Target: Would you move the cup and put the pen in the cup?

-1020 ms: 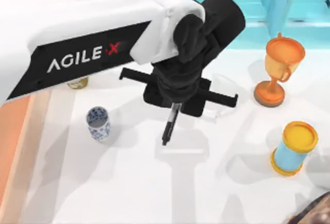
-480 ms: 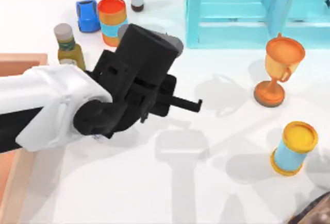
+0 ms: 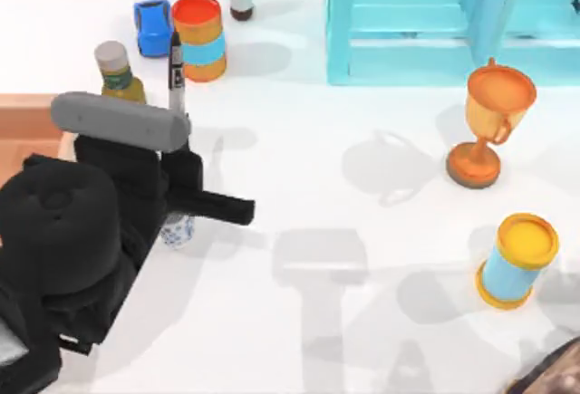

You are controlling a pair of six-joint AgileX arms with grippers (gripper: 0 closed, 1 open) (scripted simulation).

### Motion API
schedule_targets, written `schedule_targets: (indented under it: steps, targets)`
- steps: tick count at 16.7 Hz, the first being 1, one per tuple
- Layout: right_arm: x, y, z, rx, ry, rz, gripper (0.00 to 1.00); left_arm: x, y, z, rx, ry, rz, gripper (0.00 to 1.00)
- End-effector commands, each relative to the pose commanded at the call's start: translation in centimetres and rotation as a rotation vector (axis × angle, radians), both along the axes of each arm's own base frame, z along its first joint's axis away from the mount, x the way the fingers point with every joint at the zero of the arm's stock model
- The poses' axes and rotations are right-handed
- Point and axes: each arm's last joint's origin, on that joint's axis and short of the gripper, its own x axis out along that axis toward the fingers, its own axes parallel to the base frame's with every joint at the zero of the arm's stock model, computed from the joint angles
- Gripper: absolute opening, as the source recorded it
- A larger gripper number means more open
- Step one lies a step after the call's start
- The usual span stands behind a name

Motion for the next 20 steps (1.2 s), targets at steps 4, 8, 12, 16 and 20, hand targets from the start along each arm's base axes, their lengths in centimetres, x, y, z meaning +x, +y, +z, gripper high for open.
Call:
schedule_targets:
  steps: [4,8,12,16,20]
  targets:
    - [0.0,0.0,0.0,0.0,0.0,0.0,1.0,-2.2,2.5,-0.4,-0.069,-0.171,0.029,0.0]
    - [0.0,0.0,0.0,0.0,0.0,0.0,1.0,-2.9,3.3,-0.5,-0.089,-0.223,0.038,0.0]
    - [0.0,0.0,0.0,0.0,0.0,0.0,1.0,-2.9,3.2,-0.5,-0.085,-0.219,0.035,0.0]
    - [0.0,0.0,0.0,0.0,0.0,0.0,1.0,-2.0,2.9,-0.5,-0.096,-0.231,0.035,0.0]
    - [0.0,0.0,0.0,0.0,0.0,0.0,1.0,-0.2,2.4,-1.7,-0.079,-0.211,0.035,0.0]
